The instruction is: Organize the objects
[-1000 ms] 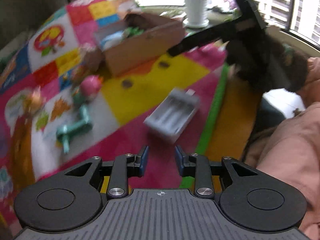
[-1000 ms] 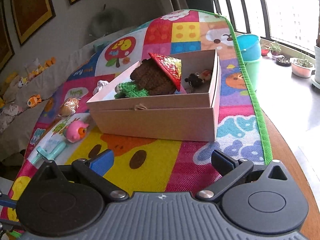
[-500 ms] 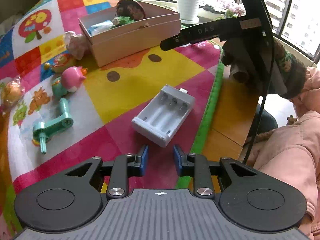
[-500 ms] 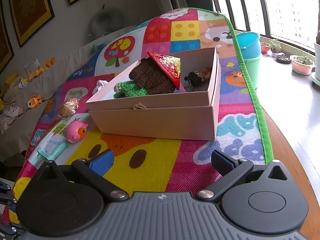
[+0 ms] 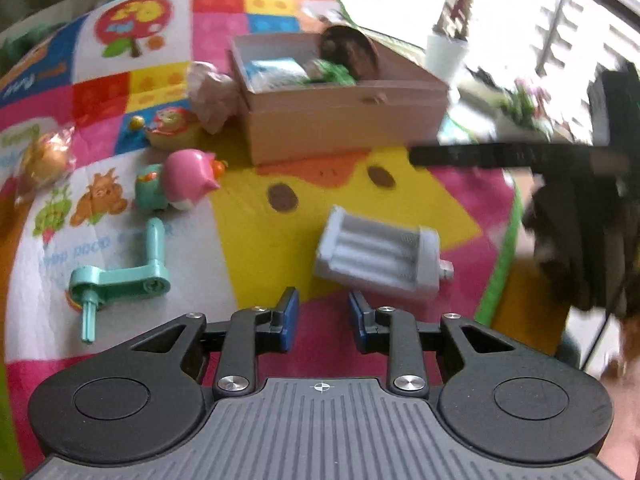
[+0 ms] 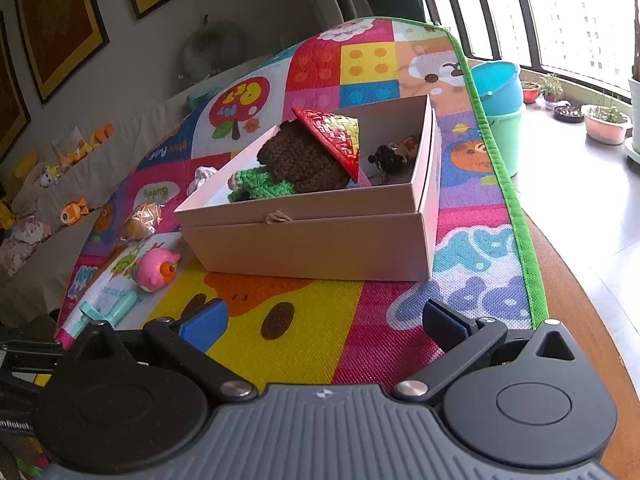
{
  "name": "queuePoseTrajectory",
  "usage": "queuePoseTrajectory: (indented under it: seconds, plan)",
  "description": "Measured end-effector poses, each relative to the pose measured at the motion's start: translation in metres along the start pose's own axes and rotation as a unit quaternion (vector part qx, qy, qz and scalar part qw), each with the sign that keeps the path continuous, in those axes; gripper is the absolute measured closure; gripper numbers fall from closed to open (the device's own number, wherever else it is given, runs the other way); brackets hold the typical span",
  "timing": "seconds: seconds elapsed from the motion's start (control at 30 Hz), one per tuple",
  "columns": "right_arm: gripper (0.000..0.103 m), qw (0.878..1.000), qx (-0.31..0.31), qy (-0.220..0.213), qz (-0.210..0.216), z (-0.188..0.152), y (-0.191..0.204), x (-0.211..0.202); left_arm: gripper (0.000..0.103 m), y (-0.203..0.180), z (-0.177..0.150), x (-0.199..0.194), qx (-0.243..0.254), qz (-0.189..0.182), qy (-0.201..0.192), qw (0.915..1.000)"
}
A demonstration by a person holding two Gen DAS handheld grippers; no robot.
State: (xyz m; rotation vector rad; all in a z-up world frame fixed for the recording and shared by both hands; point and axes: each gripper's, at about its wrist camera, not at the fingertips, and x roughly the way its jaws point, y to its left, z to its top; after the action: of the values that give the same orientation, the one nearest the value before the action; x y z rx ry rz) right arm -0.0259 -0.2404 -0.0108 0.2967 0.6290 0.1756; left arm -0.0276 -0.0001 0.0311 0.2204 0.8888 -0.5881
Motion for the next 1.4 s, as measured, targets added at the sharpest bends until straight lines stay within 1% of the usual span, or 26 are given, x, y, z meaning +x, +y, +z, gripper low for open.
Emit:
queuePoseTrajectory:
  seconds: [0.03, 0.07, 0.13, 0.17, 0.2, 0.23, 0.27, 0.3, 0.37, 0.4, 0.43, 0.47, 0.5, 0.53, 0.57, 0.6, 0.63, 0.7, 0.77, 0.87, 0.97, 1.07, 1.1, 1.17, 1.27, 1.4]
  plan:
    - [0.0, 1.0, 0.003, 0.0, 0.002, 0.0, -0.001, 0.0, 0.07, -0.004, -0.001, -0.001, 0.022, -0.002, 0.009, 0.9997]
    - [0.0, 1.0, 0.005, 0.0, 0.003, 0.0, -0.001, 0.0, 0.064, -0.009, -0.003, -0.001, 0.041, -0.006, 0.016, 0.999]
    - [0.0, 1.0, 0.009, 0.001, 0.005, 0.0, -0.002, 0.0, 0.054, -0.015, -0.003, 0.001, 0.055, -0.011, 0.026, 0.9981]
    - [0.0, 1.0, 0.011, 0.0, 0.006, 0.0, -0.002, 0.0, 0.044, -0.017, -0.002, 0.002, 0.053, -0.014, 0.028, 0.9981]
    - [0.0, 1.0, 0.013, 0.0, 0.008, 0.0, -0.003, 0.0, 0.029, -0.019, -0.002, 0.004, 0.049, -0.022, 0.031, 0.998]
    - [0.0, 1.0, 0.014, -0.001, 0.009, 0.0, -0.003, 0.0, 0.022, -0.021, -0.001, 0.007, 0.045, -0.035, 0.036, 0.9977]
    - [0.0, 1.0, 0.015, -0.002, 0.01, 0.0, -0.003, 0.0, 0.012, -0.024, -0.001, 0.009, 0.043, -0.042, 0.039, 0.9974]
    - [0.0, 1.0, 0.016, -0.002, 0.011, 0.0, -0.004, 0.0, 0.005, -0.027, -0.001, 0.012, 0.042, -0.045, 0.042, 0.9972]
    - [0.0, 1.0, 0.018, -0.003, 0.012, 0.0, -0.004, -0.001, 0.003, -0.034, 0.001, 0.016, 0.039, -0.035, 0.046, 0.9976]
    - [0.0, 1.0, 0.02, -0.003, 0.013, 0.0, -0.005, -0.001, 0.003, -0.035, 0.002, 0.016, 0.03, -0.031, 0.048, 0.9979]
    - [0.0, 1.0, 0.021, -0.004, 0.015, 0.0, -0.005, -0.001, 0.004, -0.033, 0.005, 0.016, 0.002, -0.032, 0.048, 0.9983]
    - [0.0, 1.0, 0.024, -0.006, 0.016, 0.0, -0.006, -0.002, 0.004, -0.028, 0.007, 0.015, -0.038, -0.04, 0.046, 0.9974]
    - [0.0, 0.999, 0.027, -0.009, 0.017, 0.0, -0.007, -0.003, 0.004, -0.022, 0.01, 0.014, -0.078, -0.048, 0.043, 0.9949]
    - [0.0, 0.999, 0.033, -0.014, 0.017, 0.0, -0.008, -0.005, 0.004, -0.016, 0.013, 0.015, -0.134, -0.06, 0.039, 0.9884]
    - [0.0, 0.999, 0.04, -0.018, 0.016, 0.0, -0.01, -0.006, 0.004, -0.012, 0.016, 0.016, -0.168, -0.064, 0.034, 0.9831]
    - [0.0, 0.998, 0.048, -0.022, 0.016, 0.0, -0.012, -0.008, 0.004, -0.012, 0.019, 0.018, -0.189, -0.056, 0.029, 0.98]
    - [0.0, 0.998, 0.059, -0.027, 0.016, 0.0, -0.016, -0.009, 0.004, -0.014, 0.024, 0.02, -0.195, -0.035, 0.024, 0.9799]
    - [0.0, 0.996, 0.083, -0.037, 0.02, 0.0, -0.024, -0.012, 0.005, -0.018, 0.032, 0.027, -0.202, 0.006, 0.023, 0.979]
    - [0.0, 0.993, 0.109, -0.048, 0.023, 0.0, -0.032, -0.016, 0.004, -0.023, 0.041, 0.037, -0.205, 0.028, 0.034, 0.9779]
    - [0.0, 0.987, 0.146, -0.062, 0.028, -0.002, -0.044, -0.02, 0.004, -0.04, 0.052, 0.047, -0.15, 0.061, 0.048, 0.9856]
    - [0.0, 0.982, 0.17, -0.068, 0.035, -0.003, -0.052, -0.021, 0.004, -0.053, 0.057, 0.056, -0.112, 0.084, 0.052, 0.9888]
    - [0.0, 0.981, 0.176, -0.071, 0.037, -0.004, -0.053, -0.022, 0.007, -0.066, 0.054, 0.058, -0.06, 0.101, 0.051, 0.9918]
    - [0.0, 0.981, 0.176, -0.073, 0.038, -0.004, -0.053, -0.022, 0.008, -0.067, 0.052, 0.055, -0.05, 0.102, 0.049, 0.9923]
    - [0.0, 0.98, 0.177, -0.076, 0.039, -0.005, -0.054, -0.022, 0.009, -0.063, 0.048, 0.048, -0.055, 0.1, 0.056, 0.9919]
    - [0.0, 0.98, 0.18, -0.078, 0.041, -0.006, -0.054, -0.024, 0.009, -0.051, 0.038, 0.04, -0.074, 0.113, 0.064, 0.9888]
    - [0.0, 0.979, 0.179, -0.082, 0.044, -0.006, -0.054, -0.024, 0.01, -0.037, 0.033, 0.032, -0.114, 0.125, 0.07, 0.9831]
